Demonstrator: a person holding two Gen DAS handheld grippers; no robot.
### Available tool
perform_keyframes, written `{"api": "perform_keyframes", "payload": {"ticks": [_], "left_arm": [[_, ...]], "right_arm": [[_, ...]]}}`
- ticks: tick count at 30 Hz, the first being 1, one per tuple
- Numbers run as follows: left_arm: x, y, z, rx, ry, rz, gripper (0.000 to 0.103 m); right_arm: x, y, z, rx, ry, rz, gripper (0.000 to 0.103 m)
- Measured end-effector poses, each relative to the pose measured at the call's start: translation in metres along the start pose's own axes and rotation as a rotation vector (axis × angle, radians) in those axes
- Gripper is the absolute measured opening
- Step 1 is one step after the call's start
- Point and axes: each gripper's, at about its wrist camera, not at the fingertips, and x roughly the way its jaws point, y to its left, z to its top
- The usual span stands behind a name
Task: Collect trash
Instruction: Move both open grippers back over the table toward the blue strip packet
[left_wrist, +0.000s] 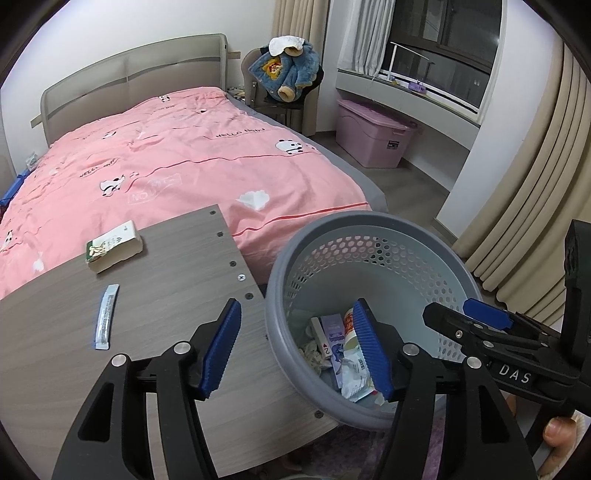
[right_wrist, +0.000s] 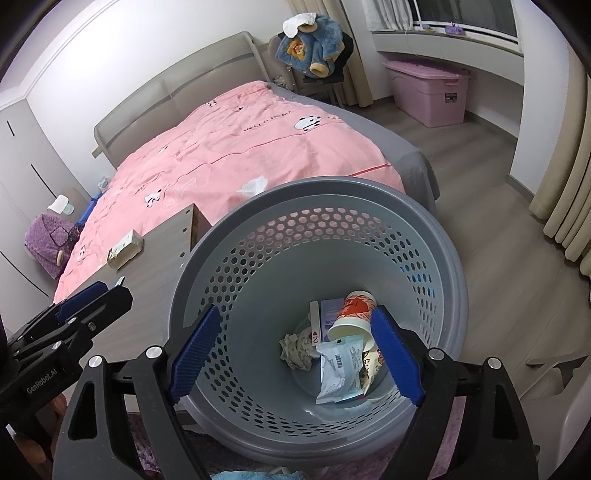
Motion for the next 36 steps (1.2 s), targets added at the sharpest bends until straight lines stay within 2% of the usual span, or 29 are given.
{"api": "perform_keyframes", "payload": {"ticks": [4, 15, 24, 36], "left_arm": [[-0.006, 0.008, -0.003, -0.015, -0.012, 0.01, 0.064], [-0.022, 0.052, -0.015, -0.078, -0.039, 0.058, 0.065], [-0.031, 0.093, -0.027, -0.142, -0.051, 0.103, 0.069], [-0.031, 0.141, -0.043, -0.22, -0.037, 0.153, 0.07]], "right_arm": [[-0.001, 0.008, -0.002, -0.014, -0.001, 0.0, 0.084], [0.002, 0.039, -0.01, -0.07, 0.006, 0.014, 0.087], [0.007, 0.07, -0.013, -0.106, 0.008, 0.06, 0.096], [0.024, 0.116, -0.011, -0.182, 0.033, 0.104, 0.096]]}}
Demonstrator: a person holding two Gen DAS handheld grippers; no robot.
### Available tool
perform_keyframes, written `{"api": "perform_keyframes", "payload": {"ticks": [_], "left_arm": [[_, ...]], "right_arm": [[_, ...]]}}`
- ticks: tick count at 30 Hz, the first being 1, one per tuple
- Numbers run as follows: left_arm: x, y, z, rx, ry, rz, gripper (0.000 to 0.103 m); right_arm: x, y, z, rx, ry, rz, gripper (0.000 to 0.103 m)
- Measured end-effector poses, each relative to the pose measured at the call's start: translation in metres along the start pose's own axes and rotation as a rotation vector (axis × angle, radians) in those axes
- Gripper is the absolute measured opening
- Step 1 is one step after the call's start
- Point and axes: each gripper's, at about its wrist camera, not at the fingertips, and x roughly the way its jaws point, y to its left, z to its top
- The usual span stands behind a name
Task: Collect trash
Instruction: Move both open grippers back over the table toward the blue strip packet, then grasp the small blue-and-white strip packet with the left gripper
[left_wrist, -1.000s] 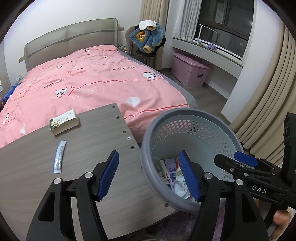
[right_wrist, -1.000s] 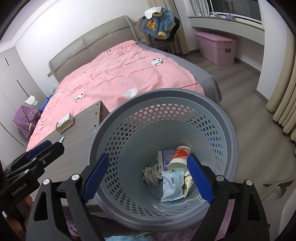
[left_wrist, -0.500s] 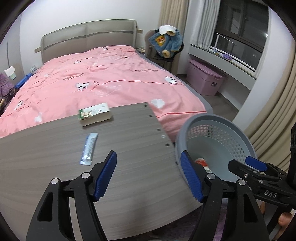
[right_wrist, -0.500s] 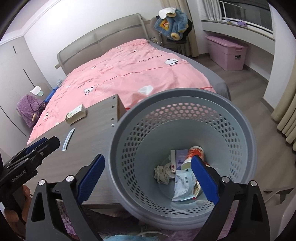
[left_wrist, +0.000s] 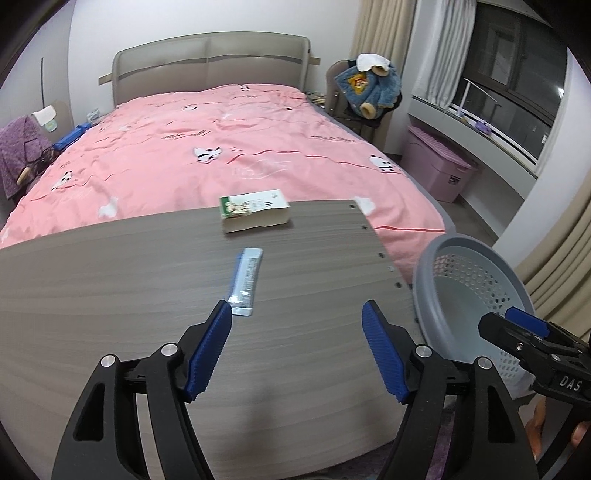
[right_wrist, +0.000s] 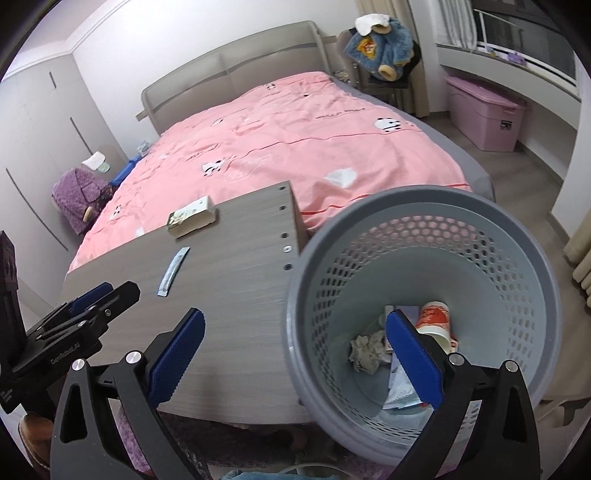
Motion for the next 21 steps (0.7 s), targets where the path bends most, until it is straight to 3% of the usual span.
{"api": "perform_keyframes", "payload": {"ticks": [8, 14, 21], "left_arm": [[0.013, 0.02, 0.001, -0.018, 0.032, 0.036, 0.07], [0.041, 0.034, 0.005, -0.035, 0.092, 0.058, 0.07], [0.068, 0.044, 0.019, -0.036, 0.109, 0.105, 0.07]], "right_arm": [[0.018, 0.011, 0.001, -0.019, 0.033, 0.026, 0.096], [0.03, 0.016, 0.005, -0.022, 0.055, 0.049, 0.096], [0.045, 0.021, 0.016, -0.028, 0.072, 0.068, 0.096]]}}
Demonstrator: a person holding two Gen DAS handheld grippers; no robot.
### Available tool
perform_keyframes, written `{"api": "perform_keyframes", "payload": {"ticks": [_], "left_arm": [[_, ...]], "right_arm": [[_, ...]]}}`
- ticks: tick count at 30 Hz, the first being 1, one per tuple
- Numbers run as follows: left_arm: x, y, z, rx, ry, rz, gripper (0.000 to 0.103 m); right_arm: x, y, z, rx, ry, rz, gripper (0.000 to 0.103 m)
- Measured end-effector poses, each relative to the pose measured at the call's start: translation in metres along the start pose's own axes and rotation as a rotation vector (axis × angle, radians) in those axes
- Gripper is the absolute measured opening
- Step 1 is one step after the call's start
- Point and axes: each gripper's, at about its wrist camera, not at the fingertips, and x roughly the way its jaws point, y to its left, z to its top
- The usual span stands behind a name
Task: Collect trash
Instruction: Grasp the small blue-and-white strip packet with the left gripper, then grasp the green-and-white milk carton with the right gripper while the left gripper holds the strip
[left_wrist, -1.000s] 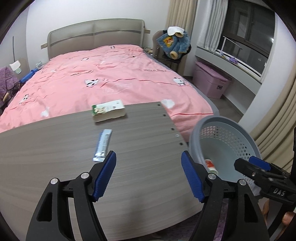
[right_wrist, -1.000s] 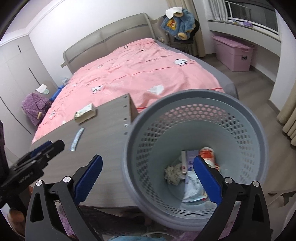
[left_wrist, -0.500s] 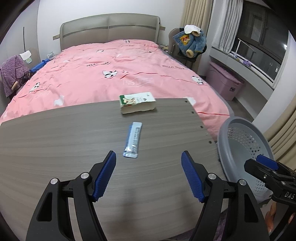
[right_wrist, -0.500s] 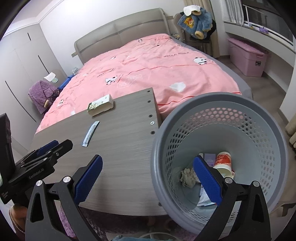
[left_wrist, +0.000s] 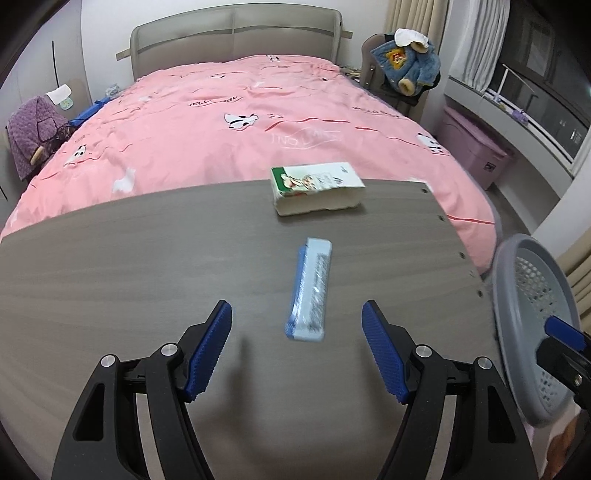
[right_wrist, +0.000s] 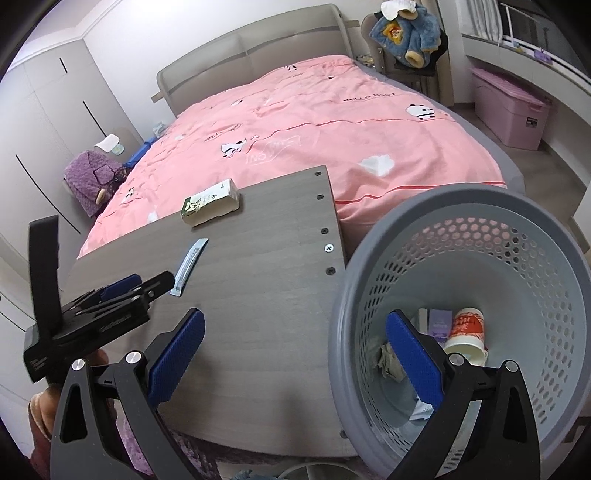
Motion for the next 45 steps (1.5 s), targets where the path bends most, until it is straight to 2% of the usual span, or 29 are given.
{"api": "perform_keyframes", "payload": {"ticks": [11, 13, 15, 17, 21, 27, 34, 40, 45], "left_arm": [[0.029, -0.008, 0.016, 0.049, 0.024, 0.044, 0.069], [0.032, -0.009, 0.015, 0.058, 0.026, 0.05, 0.066], [0.034, -0.011, 0.014, 0.064, 0.037, 0.049, 0.054], [0.035, -0.013, 0.014, 0.075, 0.034, 0.051, 0.049], [0.033, -0.017, 0.011, 0.098, 0.03, 0.028, 0.02], [0.027, -0.016, 0.006, 0.079, 0.031, 0.0, 0.019], [0.0, -0.008, 0.001, 0.046, -0.018, 0.002, 0.019], [-0.021, 0.008, -0.002, -0.002, -0.049, 0.014, 0.019], [-0.035, 0.029, 0.0, -0.062, -0.067, 0.042, 0.019]], "right_arm": [[0.016, -0.006, 0.009, 0.025, 0.026, 0.019, 0.096], [0.017, -0.008, 0.01, 0.028, 0.028, 0.019, 0.096], [0.018, -0.01, 0.01, 0.034, 0.03, 0.022, 0.096], [0.018, -0.012, 0.01, 0.039, 0.031, 0.023, 0.096], [0.02, -0.014, 0.01, 0.049, 0.035, 0.026, 0.096], [0.02, -0.014, 0.01, 0.05, 0.035, 0.027, 0.096], [0.021, -0.007, 0.012, 0.025, 0.03, 0.03, 0.096], [0.025, 0.01, 0.028, -0.039, 0.012, 0.049, 0.096], [0.039, 0.035, 0.056, -0.152, 0.027, 0.086, 0.096]]}}
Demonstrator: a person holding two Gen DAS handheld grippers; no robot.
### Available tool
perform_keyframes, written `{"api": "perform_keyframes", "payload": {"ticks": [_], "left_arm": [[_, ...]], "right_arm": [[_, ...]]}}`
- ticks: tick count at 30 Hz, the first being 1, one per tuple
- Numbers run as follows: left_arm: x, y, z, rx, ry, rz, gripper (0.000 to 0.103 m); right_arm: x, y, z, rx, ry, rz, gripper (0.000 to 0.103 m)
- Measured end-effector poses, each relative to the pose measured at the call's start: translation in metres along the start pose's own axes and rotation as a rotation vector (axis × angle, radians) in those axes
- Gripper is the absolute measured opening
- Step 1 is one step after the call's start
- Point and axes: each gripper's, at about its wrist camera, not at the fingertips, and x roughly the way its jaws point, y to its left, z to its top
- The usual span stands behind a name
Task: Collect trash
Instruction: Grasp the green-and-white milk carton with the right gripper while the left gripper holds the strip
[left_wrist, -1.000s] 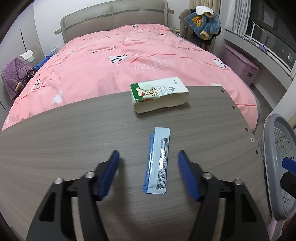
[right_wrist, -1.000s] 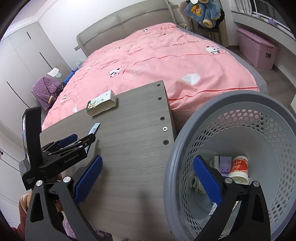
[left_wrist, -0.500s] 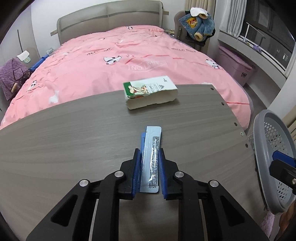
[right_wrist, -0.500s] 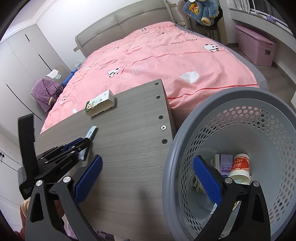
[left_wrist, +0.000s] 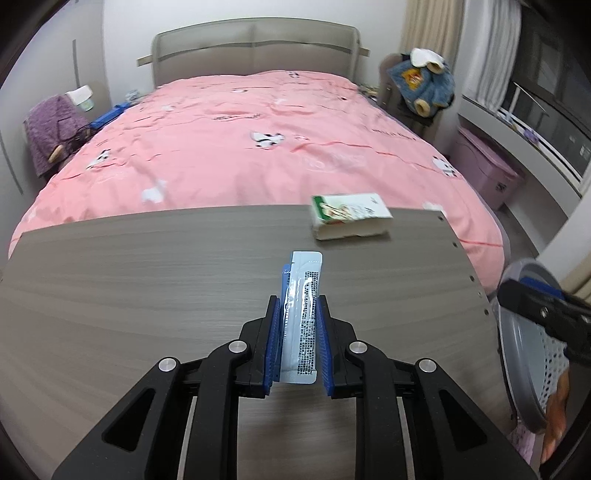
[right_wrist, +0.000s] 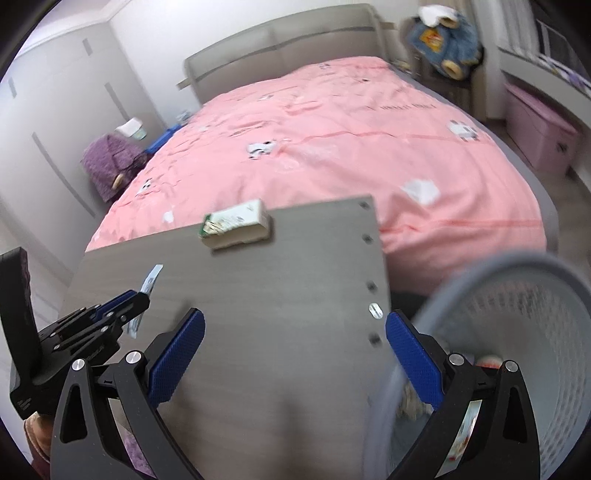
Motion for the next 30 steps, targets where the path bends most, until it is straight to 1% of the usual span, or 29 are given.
{"api": "perform_keyframes", "payload": {"ticks": [5, 8, 13, 16, 20, 24, 30], "left_arm": [[-0.004, 0.018, 0.008, -0.046, -0.004, 0.024, 0.019], [-0.005, 0.026, 0.013, -0.076, -0.008, 0.035, 0.019], [-0.004, 0.041, 0.023, -0.119, -0.02, 0.059, 0.019], [-0.003, 0.047, 0.027, -0.132, -0.026, 0.073, 0.019], [0.001, 0.054, 0.031, -0.149, -0.024, 0.082, 0.019], [0.007, 0.06, 0.032, -0.163, -0.017, 0.086, 0.019], [0.011, 0.067, 0.035, -0.174, -0.016, 0.093, 0.019]], "right_arm": [[0.027, 0.019, 0.035, -0.134, 0.044, 0.054, 0.096], [0.046, 0.031, 0.053, -0.222, 0.063, 0.063, 0.096], [0.077, 0.051, 0.072, -0.371, 0.096, 0.085, 0.096], [0.092, 0.059, 0.08, -0.443, 0.115, 0.113, 0.096], [0.106, 0.058, 0.09, -0.465, 0.148, 0.17, 0.096], [0.121, 0.053, 0.099, -0.441, 0.19, 0.23, 0.096], [0.134, 0.059, 0.103, -0.441, 0.204, 0.258, 0.096]]}}
